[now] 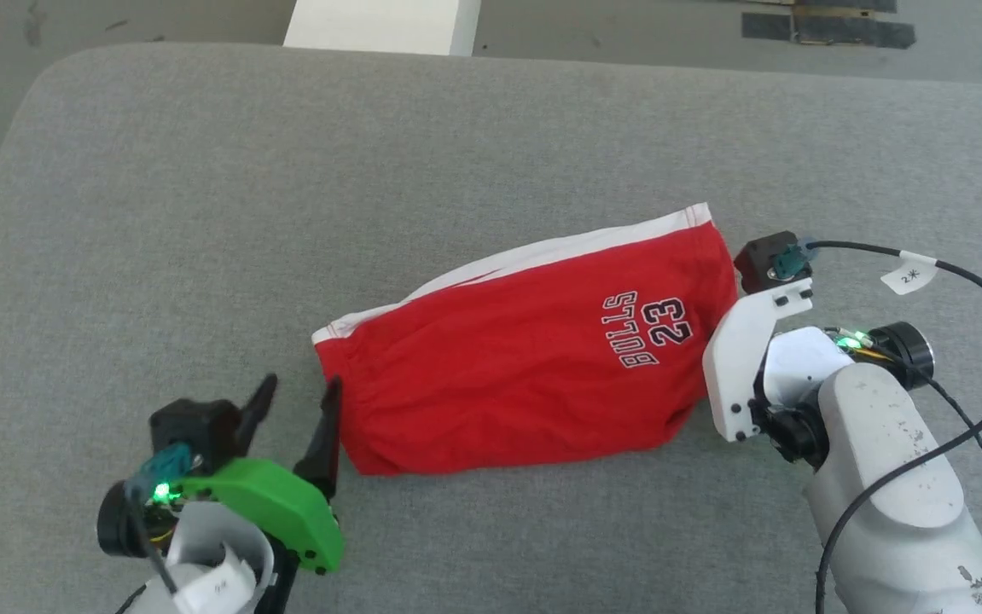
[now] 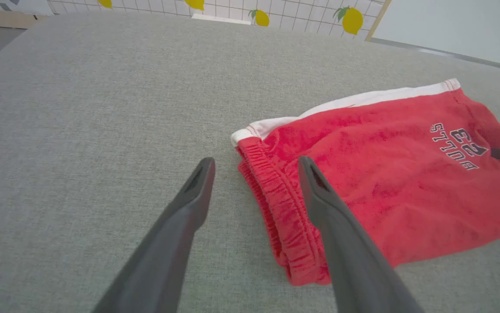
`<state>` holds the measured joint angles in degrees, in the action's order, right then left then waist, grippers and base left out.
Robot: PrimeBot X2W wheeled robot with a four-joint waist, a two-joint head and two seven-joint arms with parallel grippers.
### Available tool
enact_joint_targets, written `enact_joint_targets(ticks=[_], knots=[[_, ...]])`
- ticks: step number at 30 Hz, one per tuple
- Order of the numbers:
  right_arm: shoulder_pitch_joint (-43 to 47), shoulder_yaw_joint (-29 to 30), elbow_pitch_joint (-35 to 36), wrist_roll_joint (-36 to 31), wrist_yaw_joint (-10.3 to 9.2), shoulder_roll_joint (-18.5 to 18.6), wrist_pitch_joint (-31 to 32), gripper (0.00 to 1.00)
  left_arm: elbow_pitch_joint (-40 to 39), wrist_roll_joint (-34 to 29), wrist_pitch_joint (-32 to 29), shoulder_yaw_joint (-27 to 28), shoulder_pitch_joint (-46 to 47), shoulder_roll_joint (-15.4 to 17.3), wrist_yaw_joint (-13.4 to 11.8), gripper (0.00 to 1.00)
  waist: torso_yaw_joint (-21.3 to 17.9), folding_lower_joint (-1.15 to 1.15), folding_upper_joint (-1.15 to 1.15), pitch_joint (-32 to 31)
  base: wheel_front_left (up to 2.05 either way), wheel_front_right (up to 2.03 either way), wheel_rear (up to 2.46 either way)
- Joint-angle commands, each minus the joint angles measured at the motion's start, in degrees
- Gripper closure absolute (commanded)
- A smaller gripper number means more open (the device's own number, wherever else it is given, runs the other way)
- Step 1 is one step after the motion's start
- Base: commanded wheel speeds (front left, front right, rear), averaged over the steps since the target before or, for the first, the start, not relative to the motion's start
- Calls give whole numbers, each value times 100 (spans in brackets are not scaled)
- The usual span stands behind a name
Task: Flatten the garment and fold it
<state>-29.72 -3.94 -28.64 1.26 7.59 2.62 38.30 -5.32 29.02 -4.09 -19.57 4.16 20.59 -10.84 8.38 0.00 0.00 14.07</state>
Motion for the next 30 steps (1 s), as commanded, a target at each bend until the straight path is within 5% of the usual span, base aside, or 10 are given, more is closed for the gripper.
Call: enact_joint_targets(ticks=[1,7,17,18,19,20,21,30], knots=[[110,2,-108,44,-10,38,58,100,-121,115,-315,-33,-37,55,-103,0,-72,0,0,-73,0,0,0],[102,-53,30,157,-10,49,79,100,-316,398,-1778,-240,-99,154,-451,0,-216,0,0,-112,0,0,0],[181,-139,263,259,-10,86,142,100,433,587,-2250,-381,127,94,-407,0,-390,0,0,-64,0,0,0],[180,-141,284,263,-10,86,147,100,539,609,-2320,-418,152,89,-379,9,-398,0,0,-48,0,0,0],[178,-141,302,267,-10,86,149,100,610,627,-2352,-441,180,79,-353,53,-404,0,0,-37,0,0,0],[177,-144,319,272,-10,85,149,100,688,673,-2364,-450,205,49,-316,83,-415,0,0,-29,0,0,0],[177,-153,333,278,-10,84,151,100,754,701,-2358,-460,222,31,-277,100,-427,0,0,-23,0,0,0],[249,-122,457,412,-10,83,72,100,900,1069,-1910,-170,346,-119,-6,100,-473,0,0,-126,0,0,0]])
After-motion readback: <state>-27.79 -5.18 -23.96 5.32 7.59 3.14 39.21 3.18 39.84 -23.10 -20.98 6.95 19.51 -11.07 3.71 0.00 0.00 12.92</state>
